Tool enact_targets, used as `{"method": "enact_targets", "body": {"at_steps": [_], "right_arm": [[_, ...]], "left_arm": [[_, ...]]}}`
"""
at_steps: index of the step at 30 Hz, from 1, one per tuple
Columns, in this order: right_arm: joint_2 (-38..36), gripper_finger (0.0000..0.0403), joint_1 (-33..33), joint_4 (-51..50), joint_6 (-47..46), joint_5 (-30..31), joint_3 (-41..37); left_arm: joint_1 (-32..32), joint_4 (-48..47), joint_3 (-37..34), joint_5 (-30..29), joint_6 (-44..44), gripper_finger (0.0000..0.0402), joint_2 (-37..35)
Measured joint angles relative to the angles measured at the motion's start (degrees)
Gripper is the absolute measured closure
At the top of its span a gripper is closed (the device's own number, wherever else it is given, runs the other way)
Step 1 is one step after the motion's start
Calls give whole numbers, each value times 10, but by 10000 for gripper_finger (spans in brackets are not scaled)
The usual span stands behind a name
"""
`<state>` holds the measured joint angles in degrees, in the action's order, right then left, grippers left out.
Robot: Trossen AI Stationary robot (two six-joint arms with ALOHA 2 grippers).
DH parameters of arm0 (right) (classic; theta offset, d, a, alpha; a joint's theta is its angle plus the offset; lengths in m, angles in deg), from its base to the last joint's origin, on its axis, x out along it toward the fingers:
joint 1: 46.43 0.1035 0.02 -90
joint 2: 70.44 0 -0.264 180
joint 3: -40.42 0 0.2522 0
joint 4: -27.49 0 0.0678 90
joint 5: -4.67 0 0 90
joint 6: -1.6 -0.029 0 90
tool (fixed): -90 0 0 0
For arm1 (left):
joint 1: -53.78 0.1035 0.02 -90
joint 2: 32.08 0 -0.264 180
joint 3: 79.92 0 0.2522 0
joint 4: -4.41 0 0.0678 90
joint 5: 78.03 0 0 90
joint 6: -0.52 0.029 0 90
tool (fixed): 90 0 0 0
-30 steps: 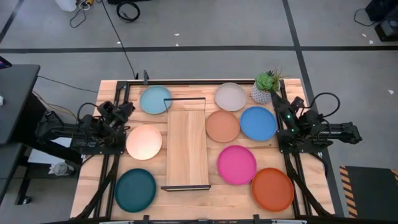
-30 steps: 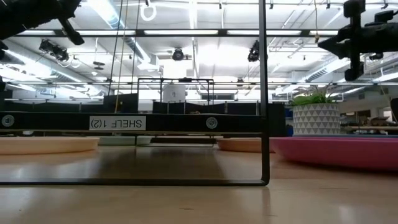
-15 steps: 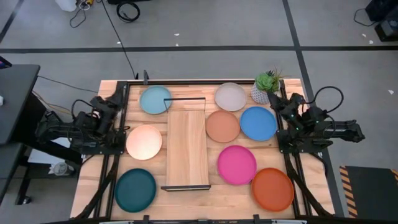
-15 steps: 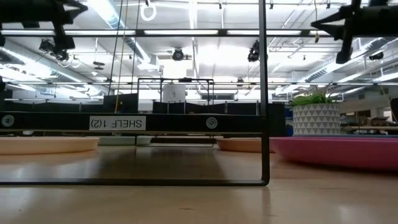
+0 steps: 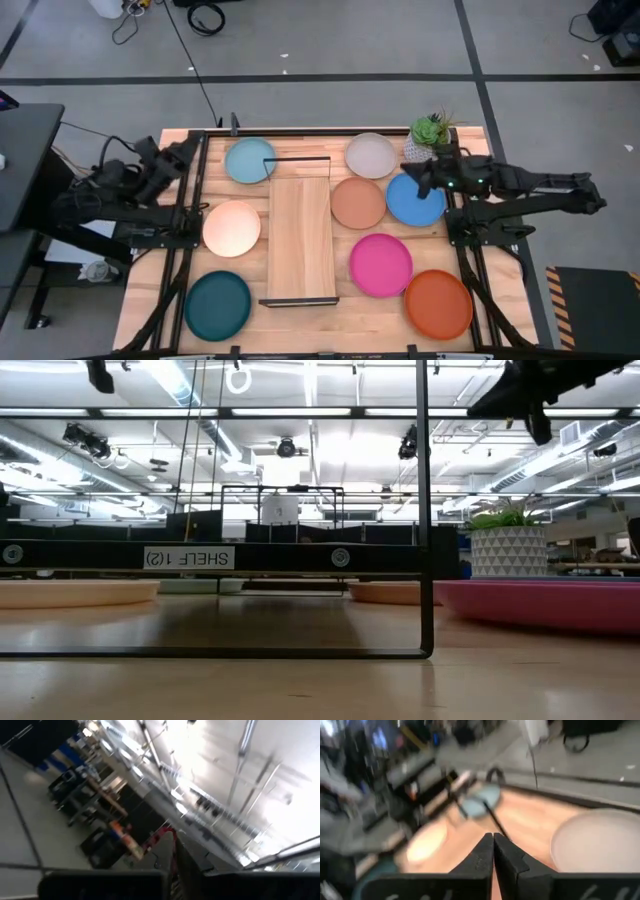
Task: Place and stack plates onto a shelf
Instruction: Put the blue plate on the shelf
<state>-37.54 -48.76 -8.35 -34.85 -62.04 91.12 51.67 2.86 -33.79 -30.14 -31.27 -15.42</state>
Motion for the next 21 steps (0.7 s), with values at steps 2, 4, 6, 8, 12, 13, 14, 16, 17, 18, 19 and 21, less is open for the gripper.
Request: {"method": "enact_targets", "body": {"at_steps": [2,4,6,8,12,13,14,16,17,18,19,21], "right_arm": [[32,381,-1,-47,2,-26,21],[63,376,-1,-104,3,-53,42],[95,367,-1,-159,10,-81,60],[124,353,-1,-207,24,-103,71],[174,313,-1,-256,54,-127,70],[186,302,-1,-263,60,-132,69],[199,290,-1,-267,67,-140,68],[222,265,-1,-269,82,-156,67],[233,254,-1,-269,91,-162,67],[243,243,-1,-269,99,-169,67],[254,234,-1,-269,107,-175,67],[270,220,-1,-274,104,-181,67]], "left_arm": [[0,-37,20,0,-7,354,8],[0,-52,31,0,-11,335,15],[0,-53,36,1,-15,315,20],[0,-51,37,12,-16,297,24],[0,-53,37,30,-26,282,34],[0,-56,37,30,-34,281,37],[0,-56,37,30,-36,281,41],[0,-55,37,30,-40,281,48],[0,-54,37,33,-44,280,51],[0,-55,37,36,-50,280,54],[0,-55,37,38,-51,280,57],[0,-55,37,44,-52,280,60]]}}
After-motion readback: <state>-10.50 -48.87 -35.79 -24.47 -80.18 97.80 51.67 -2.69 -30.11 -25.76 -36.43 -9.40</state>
